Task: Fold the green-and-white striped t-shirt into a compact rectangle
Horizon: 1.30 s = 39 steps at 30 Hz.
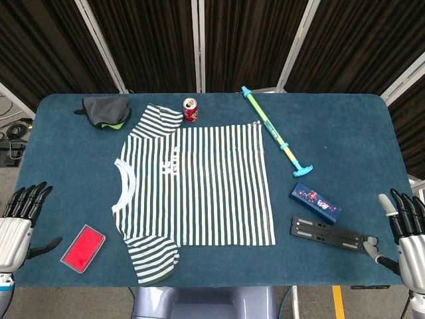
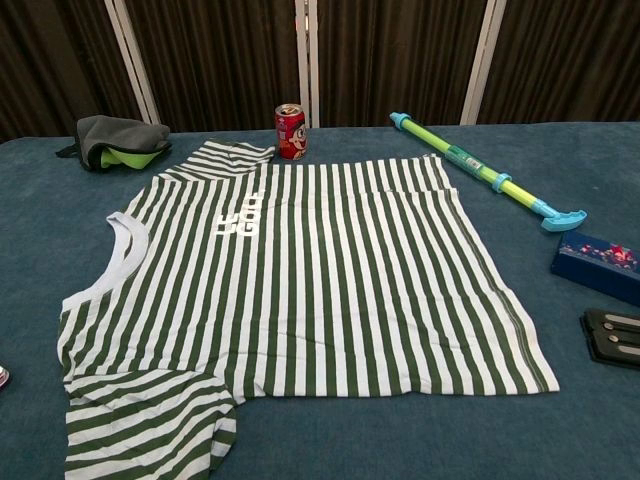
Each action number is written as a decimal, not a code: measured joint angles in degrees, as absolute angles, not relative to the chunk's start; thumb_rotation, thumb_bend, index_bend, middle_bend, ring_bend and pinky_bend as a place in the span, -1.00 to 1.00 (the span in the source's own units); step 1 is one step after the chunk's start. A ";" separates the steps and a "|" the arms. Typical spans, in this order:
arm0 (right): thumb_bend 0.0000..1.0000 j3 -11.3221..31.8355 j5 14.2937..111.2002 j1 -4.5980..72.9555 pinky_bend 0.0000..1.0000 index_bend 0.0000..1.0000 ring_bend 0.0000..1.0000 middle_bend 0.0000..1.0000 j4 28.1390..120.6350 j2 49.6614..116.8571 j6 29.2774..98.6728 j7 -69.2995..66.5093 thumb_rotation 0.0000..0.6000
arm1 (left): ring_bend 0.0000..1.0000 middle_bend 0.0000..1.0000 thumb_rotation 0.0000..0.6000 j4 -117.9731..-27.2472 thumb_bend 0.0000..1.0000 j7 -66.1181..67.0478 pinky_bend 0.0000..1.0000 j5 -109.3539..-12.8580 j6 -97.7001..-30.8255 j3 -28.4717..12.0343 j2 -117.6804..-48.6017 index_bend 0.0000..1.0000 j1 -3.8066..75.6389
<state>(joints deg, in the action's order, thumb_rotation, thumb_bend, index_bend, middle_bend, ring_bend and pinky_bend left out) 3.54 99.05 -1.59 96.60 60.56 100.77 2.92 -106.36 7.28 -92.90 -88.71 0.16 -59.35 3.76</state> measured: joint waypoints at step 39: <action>-0.67 -1.05 107.86 22.24 -1.00 -0.13 -1.00 -1.00 82.03 78.82 64.90 1.49 1.00 | -1.00 -1.00 1.00 -106.14 -1.00 10.91 -1.00 -87.75 -84.05 -1.80 -61.64 -1.00 6.23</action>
